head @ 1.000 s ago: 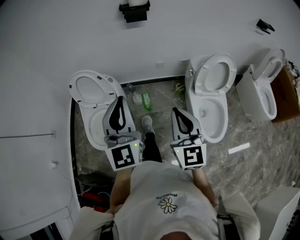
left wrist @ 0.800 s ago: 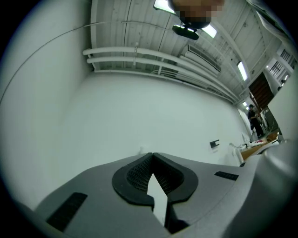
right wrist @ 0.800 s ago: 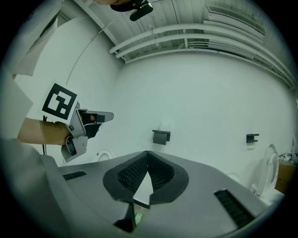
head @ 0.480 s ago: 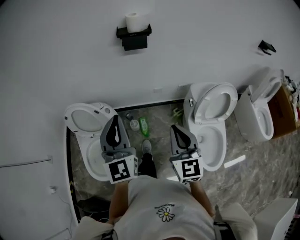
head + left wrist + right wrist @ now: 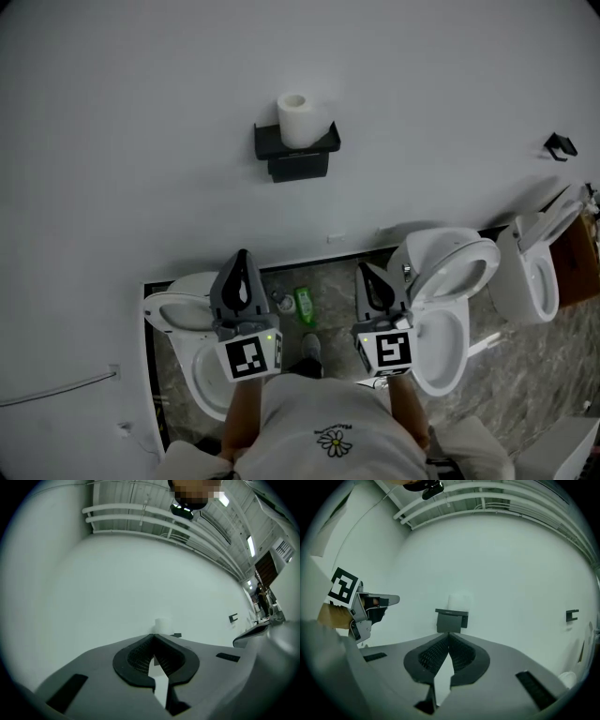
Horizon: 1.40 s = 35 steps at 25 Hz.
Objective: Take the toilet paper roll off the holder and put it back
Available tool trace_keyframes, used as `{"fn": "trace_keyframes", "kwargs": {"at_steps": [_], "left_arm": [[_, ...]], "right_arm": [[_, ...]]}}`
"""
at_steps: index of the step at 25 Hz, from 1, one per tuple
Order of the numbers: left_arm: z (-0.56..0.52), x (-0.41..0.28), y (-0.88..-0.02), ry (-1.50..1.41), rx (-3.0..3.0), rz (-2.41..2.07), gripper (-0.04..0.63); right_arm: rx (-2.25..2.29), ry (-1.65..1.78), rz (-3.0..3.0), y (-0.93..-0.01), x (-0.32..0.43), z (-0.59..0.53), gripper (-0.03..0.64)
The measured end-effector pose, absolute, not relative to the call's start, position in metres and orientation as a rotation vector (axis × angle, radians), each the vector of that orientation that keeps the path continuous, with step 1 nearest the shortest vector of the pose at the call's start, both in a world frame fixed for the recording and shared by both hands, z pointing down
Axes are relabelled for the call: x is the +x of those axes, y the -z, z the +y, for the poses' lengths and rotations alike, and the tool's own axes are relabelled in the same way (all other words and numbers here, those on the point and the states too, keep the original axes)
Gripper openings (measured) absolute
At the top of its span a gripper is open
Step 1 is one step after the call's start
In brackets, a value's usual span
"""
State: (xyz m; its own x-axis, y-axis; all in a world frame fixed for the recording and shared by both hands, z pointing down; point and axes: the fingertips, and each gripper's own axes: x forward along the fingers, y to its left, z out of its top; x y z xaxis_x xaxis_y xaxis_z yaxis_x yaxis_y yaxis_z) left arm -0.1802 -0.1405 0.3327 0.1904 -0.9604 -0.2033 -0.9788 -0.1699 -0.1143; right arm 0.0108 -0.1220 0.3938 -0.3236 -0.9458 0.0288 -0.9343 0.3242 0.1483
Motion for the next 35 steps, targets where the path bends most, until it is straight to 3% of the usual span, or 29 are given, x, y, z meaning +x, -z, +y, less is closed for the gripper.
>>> {"fn": "trace_keyframes", "kwargs": {"at_steps": [10,35], "left_arm": [[-0.212,-0.173,-0.349,-0.105,-2.332,1.887,0.018],[-0.244,-0.141,-0.343,-0.164,-2.232,2.007,0.018]], "right_arm": [[1.779,0.266,-2.433,-0.372,0.01,-0.188,0.009],[1.663,0.33,-2.647,-0.35,0.027,-0.244,0.011]]}}
